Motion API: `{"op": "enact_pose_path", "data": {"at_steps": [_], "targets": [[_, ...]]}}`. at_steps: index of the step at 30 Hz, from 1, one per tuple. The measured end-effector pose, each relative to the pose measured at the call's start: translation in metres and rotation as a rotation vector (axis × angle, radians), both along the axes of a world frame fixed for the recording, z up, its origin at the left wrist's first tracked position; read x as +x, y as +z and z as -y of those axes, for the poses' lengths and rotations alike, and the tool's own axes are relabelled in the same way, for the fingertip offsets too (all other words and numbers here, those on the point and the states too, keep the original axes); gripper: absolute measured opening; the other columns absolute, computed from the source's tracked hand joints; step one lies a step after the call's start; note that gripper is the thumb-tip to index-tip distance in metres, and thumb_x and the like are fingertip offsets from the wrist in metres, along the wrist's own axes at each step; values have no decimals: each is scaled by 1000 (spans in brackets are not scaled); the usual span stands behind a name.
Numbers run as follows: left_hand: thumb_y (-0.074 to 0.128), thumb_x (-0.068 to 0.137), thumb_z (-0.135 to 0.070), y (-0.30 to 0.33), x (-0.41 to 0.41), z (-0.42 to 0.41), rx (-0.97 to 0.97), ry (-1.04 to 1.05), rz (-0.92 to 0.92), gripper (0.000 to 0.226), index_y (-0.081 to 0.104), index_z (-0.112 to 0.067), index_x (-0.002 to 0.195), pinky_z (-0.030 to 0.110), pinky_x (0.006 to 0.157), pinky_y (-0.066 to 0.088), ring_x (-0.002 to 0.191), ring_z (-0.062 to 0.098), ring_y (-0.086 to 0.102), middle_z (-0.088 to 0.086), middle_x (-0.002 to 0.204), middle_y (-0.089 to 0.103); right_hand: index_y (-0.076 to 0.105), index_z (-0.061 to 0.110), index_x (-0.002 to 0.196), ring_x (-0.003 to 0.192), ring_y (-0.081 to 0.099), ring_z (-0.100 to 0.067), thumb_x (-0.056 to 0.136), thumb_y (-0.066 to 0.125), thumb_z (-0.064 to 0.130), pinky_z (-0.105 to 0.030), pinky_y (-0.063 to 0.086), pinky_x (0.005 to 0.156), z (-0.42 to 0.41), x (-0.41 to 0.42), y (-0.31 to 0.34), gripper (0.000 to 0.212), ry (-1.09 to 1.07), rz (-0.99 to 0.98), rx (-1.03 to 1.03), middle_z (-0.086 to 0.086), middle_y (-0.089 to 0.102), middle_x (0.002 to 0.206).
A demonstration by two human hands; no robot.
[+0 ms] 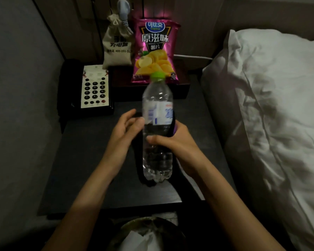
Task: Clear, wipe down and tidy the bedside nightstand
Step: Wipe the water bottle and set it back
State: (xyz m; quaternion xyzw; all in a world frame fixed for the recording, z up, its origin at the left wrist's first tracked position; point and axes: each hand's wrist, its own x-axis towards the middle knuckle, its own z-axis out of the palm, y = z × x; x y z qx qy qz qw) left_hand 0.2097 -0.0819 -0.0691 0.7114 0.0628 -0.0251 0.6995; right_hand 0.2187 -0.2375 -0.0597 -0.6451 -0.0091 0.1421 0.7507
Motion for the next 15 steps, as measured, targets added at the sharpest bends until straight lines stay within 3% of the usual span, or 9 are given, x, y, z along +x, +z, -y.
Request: {"op": "enact_pose_path", "data": {"at_steps": [3,7,13,15], "targets": [[69,73,-32,5,-3,-5,-161,-54,-79,54,60,-11,122,40,91,54,105,27,68,11,111,71,59,3,123,98,70,-17,74,75,-12,-26,57,86,-11,-8,-1,55,178,31,-75,-11,72,111],[68,74,-19,8,-6,-8,-247,-42,-15,43,65,-2,113,33,81,58,97,29,70,17,105,72,62,11,121,104,70,-21,77,76,-5,-28,56,90,-24,-15,-4,49,271,-8,-27,-11,72,112],[56,82,-21,8,-6,-13,-430,49,91,30,67,-21,110,39,90,55,110,27,66,18,116,68,69,18,115,102,71,-21,86,73,22,-28,56,86,-23,-12,0,29,386,-214,48,-6,74,110],[52,84,-23,9,-4,-18,-431,70,130,34,61,-19,117,39,90,54,110,25,65,15,117,68,72,16,110,102,71,-22,85,72,32,-29,57,85,-25,-16,-3,30,410,-302,49,-9,74,109]]}}
